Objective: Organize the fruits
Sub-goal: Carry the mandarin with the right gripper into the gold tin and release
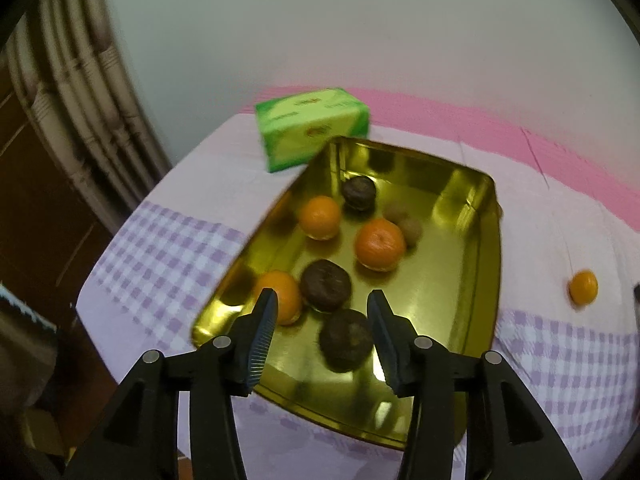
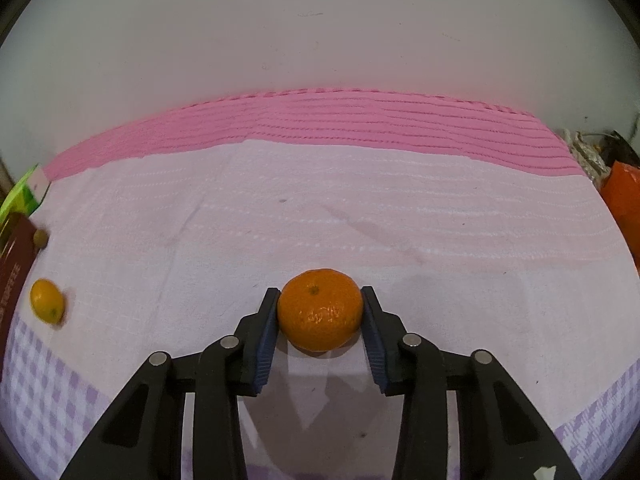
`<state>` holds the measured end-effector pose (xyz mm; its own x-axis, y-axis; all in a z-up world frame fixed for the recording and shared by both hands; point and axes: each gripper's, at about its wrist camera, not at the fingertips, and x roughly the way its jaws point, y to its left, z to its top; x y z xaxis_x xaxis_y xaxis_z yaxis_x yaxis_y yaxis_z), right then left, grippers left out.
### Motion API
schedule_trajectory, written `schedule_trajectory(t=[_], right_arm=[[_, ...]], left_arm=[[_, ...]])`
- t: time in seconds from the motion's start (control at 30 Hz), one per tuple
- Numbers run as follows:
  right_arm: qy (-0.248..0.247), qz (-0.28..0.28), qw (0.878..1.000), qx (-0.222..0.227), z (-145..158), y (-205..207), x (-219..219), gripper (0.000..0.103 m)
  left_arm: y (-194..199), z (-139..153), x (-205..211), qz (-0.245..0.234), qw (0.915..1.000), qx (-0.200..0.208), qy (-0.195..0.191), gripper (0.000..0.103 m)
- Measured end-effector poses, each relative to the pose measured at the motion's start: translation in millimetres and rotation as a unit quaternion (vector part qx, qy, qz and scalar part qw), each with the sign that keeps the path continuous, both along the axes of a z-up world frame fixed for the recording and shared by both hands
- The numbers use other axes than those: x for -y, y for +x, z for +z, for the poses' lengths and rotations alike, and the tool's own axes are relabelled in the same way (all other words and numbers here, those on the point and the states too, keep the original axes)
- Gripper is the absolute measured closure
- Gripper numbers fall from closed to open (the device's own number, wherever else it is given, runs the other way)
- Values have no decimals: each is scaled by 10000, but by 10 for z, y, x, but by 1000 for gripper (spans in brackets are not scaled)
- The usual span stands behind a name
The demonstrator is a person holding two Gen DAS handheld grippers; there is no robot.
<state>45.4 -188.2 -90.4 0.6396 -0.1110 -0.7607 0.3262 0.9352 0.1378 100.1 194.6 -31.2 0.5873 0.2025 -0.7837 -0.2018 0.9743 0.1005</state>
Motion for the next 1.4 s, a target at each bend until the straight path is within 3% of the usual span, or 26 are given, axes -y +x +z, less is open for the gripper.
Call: schedule_trajectory(t=[0.27, 0.53, 0.67, 0.9, 1.13, 1.3, 1.4], right_arm=[[253, 337, 9990, 134, 93, -122, -301, 67], [653, 1119, 9903, 499, 503, -118, -855, 67], [892, 1876, 9752, 764, 861, 22, -1412, 67], [952, 3425, 9298, 955, 1340, 469, -2604, 67], [463, 4315, 8995, 511, 1150, 864, -3425, 67], [16, 4527, 8916, 114, 925, 1065, -3599, 66], [214, 4548, 8898, 319, 976, 1086, -3430, 64]], left_arm=[[-32, 7, -235, 477, 9983, -150, -302, 52], [-86, 113, -242, 658, 9975, -55, -261, 52], [-128, 206, -308, 906, 9959, 76, -49, 42], [-182, 288, -515, 1317, 9910, 207, -82, 40], [-205, 307, -574, 1382, 9898, 251, -221, 38], [-188, 283, -573, 1338, 9905, 193, -249, 37], [-172, 262, -548, 1271, 9914, 138, -265, 37]])
